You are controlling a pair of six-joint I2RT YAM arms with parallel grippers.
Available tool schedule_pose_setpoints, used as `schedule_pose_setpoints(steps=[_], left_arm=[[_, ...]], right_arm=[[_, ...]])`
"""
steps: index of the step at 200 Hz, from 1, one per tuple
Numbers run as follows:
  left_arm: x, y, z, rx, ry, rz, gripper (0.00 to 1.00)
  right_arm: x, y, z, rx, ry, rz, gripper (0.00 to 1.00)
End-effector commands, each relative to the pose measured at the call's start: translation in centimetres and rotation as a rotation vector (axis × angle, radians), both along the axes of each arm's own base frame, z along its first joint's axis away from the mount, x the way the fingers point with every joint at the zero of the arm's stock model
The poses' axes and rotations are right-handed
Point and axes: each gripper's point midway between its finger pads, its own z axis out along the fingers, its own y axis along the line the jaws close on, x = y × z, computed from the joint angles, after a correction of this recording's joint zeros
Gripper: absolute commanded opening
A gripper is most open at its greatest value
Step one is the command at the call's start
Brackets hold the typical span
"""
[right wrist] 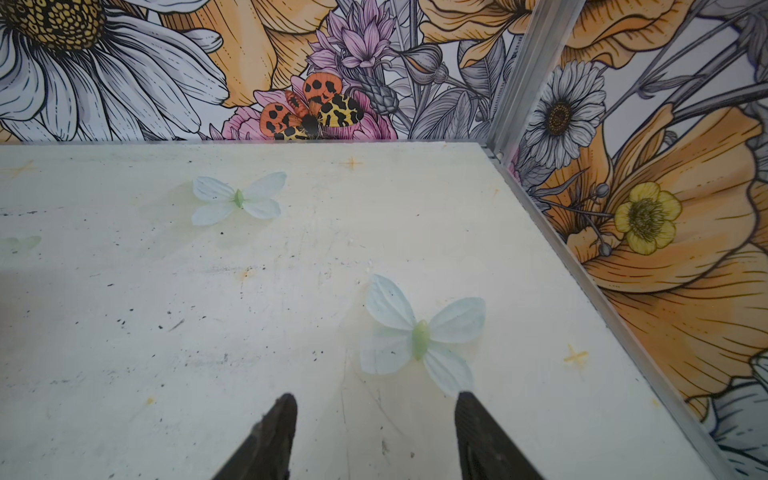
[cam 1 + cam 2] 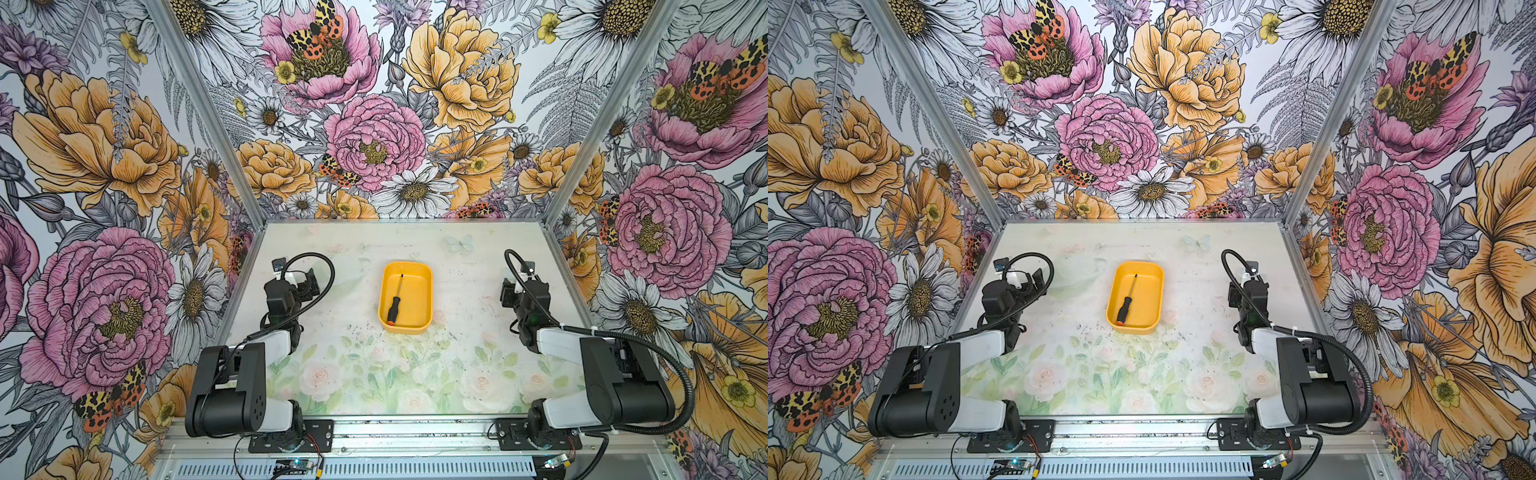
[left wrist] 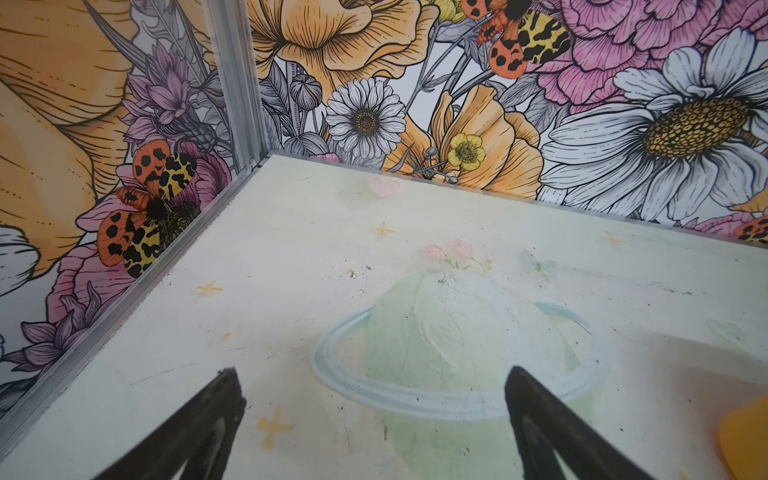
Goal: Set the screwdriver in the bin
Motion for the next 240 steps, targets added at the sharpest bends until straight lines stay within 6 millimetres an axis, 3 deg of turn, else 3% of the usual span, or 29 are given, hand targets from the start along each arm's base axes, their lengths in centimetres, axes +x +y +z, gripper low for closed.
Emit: schedule_pose_setpoints(steps=[1, 120, 182, 240], left_arm=[[0.2, 0.1, 0.7, 0.010, -0.049, -0.009, 0.99], [0.3, -1.3, -1.0, 0.095, -0.062, 0.003, 0.99], [0.3, -1.3, -1.0, 0.095, -0.066, 0.007, 0.99], [0.3, -1.3, -1.0, 0.096, -0.065, 0.007, 0.99]], right_arm=[[1.5, 0.5, 1.5, 0.003, -0.068, 0.040, 0.62], [0.8, 0.3, 1.1, 0.004, -0.122, 0.036, 0.67], [0.9, 0.4, 1.0, 0.009, -0.118, 0.043, 0.99], [0.8, 0.4, 1.0, 0.008, -0.119, 0.041, 0.99]])
